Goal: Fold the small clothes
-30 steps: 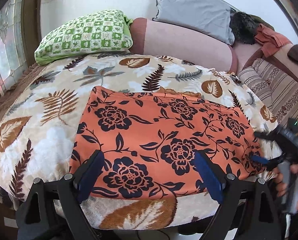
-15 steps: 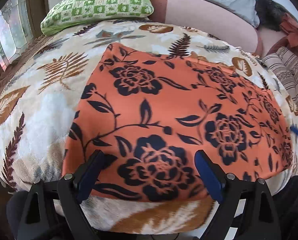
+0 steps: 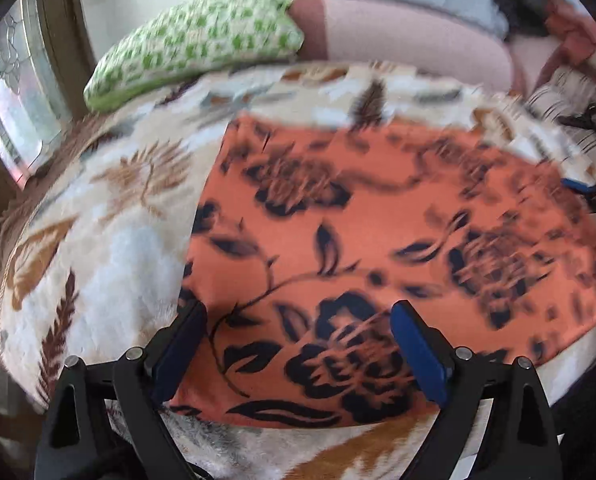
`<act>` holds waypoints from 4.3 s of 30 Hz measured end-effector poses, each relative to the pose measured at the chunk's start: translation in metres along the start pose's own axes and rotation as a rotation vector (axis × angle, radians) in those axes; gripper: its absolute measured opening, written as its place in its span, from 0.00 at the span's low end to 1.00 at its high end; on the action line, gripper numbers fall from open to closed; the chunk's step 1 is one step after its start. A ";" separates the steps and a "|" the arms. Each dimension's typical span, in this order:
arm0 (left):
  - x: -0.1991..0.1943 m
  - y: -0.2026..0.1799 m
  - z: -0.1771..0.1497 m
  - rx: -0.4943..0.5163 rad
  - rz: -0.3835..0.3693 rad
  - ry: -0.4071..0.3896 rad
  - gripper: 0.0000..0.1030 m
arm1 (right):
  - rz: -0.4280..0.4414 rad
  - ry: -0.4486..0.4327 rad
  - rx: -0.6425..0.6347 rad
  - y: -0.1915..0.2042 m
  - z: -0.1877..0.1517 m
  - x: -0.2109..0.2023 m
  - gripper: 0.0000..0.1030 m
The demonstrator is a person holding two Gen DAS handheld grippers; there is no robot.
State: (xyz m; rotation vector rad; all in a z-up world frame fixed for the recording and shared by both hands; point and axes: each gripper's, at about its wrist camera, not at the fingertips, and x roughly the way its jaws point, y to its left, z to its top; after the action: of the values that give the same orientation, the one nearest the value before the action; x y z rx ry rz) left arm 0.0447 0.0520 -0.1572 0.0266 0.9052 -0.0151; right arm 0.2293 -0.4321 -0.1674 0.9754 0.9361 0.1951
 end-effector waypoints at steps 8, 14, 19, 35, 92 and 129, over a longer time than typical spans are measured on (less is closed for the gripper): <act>0.027 0.038 -0.003 -0.167 0.000 0.118 0.90 | -0.056 -0.025 -0.014 -0.007 0.011 0.008 0.97; -0.001 0.049 0.009 -0.254 -0.032 0.021 0.90 | -0.005 -0.023 -0.094 0.024 -0.040 -0.049 0.97; -0.020 0.020 0.024 -0.163 -0.090 -0.044 0.90 | 0.036 0.011 -0.014 -0.003 -0.130 -0.096 0.97; -0.006 -0.084 0.044 0.014 -0.166 -0.033 0.90 | 0.108 -0.095 0.335 -0.102 -0.171 -0.109 0.97; -0.136 0.166 -0.028 -0.529 0.078 -0.353 0.96 | -0.014 0.067 -0.673 0.241 -0.275 0.003 0.16; -0.062 0.119 -0.009 -0.452 -0.209 -0.038 0.96 | 0.138 0.342 -0.592 0.168 -0.339 0.073 0.75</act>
State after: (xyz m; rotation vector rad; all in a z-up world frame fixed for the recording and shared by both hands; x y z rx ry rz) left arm 0.0024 0.1710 -0.1124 -0.4873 0.8536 -0.0058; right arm 0.0607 -0.0862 -0.1542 0.4595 1.0365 0.7306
